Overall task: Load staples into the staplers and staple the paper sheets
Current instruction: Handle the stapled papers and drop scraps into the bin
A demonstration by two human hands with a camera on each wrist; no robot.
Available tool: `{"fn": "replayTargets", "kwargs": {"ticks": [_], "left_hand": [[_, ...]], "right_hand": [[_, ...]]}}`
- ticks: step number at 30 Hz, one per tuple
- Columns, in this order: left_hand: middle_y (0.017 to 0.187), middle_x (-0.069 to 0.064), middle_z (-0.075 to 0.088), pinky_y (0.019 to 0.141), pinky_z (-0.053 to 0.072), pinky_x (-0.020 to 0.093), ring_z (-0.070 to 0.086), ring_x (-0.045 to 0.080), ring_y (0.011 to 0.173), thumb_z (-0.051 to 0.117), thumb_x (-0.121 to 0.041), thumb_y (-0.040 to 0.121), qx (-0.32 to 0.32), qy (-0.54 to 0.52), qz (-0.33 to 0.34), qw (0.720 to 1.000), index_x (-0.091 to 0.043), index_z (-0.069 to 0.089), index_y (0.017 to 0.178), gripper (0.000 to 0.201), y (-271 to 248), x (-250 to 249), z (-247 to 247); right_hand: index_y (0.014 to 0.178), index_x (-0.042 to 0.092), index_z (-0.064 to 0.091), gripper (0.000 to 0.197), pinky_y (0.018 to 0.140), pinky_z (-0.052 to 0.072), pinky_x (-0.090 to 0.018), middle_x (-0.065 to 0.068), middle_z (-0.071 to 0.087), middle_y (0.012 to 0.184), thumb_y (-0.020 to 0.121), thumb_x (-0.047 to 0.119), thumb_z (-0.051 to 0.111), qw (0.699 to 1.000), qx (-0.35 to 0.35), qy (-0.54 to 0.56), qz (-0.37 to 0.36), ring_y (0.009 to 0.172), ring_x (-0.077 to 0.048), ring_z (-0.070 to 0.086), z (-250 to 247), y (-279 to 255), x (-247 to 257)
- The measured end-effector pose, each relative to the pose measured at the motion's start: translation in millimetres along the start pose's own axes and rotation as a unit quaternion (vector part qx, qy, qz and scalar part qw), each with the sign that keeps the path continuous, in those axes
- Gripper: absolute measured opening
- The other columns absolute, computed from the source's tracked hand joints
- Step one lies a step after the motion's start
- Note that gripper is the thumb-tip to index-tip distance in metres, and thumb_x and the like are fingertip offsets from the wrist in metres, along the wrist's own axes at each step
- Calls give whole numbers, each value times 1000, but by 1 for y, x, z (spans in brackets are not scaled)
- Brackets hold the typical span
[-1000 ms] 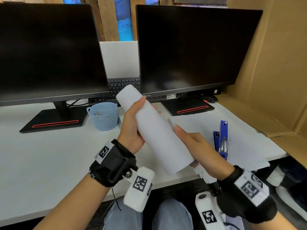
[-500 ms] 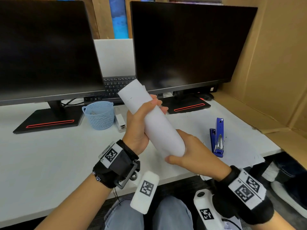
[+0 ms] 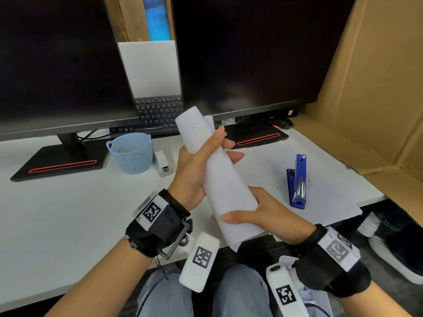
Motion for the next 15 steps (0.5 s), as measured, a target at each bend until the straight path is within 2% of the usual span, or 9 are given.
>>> {"fn": "replayTargets", "kwargs": {"ticks": [2, 4, 6, 11, 15], "left_hand": [[88, 4, 75, 72, 59, 31, 74, 24, 78, 59, -20, 91, 1, 4, 8, 1000, -11, 59, 98, 11, -2, 0, -1], [103, 10, 74, 82, 58, 33, 72, 27, 93, 57, -18, 92, 6, -4, 9, 1000, -8, 57, 108, 19, -6, 2, -4], [112, 12, 72, 90, 55, 35, 69, 28, 103, 58, -18, 90, 2, -12, 4, 1000, -9, 57, 113, 25, -12, 6, -9], [120, 13, 68, 99, 50, 43, 65, 27, 112, 67, -19, 78, -12, -28, -19, 999, -10, 58, 112, 37, -31, 15, -29], [120, 12, 68, 95, 52, 41, 66, 28, 111, 65, -14, 80, -23, -43, -37, 998, -6, 57, 114, 36, -53, 21, -46]], "right_hand": [[114, 16, 66, 34, 84, 56, -29, -3, 73, 108, 81, 15, 75, 1000, -6, 13, 0, 100, -18, 69, -1, -2, -2], [113, 15, 67, 33, 82, 54, -27, -2, 74, 108, 81, 14, 74, 1000, -5, 14, -1, 100, -17, 69, 0, -6, -4], [113, 15, 68, 33, 83, 55, -27, -1, 74, 107, 81, 15, 75, 1000, -8, -2, -2, 100, -17, 70, -2, -11, -7], [105, 15, 71, 34, 74, 57, -28, 0, 76, 99, 73, 21, 78, 999, -21, -39, 9, 90, -18, 73, -18, -32, -14], [93, 15, 77, 32, 69, 57, -28, -5, 77, 92, 64, 24, 81, 998, -32, -47, 23, 84, -21, 74, -34, -49, -21]]}}
Point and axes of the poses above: each hand's wrist, its own y-axis towards the middle knuckle, its own z-axis out of the palm, x = y × z, the point moved 6 cm from there along y, towards the middle knuckle
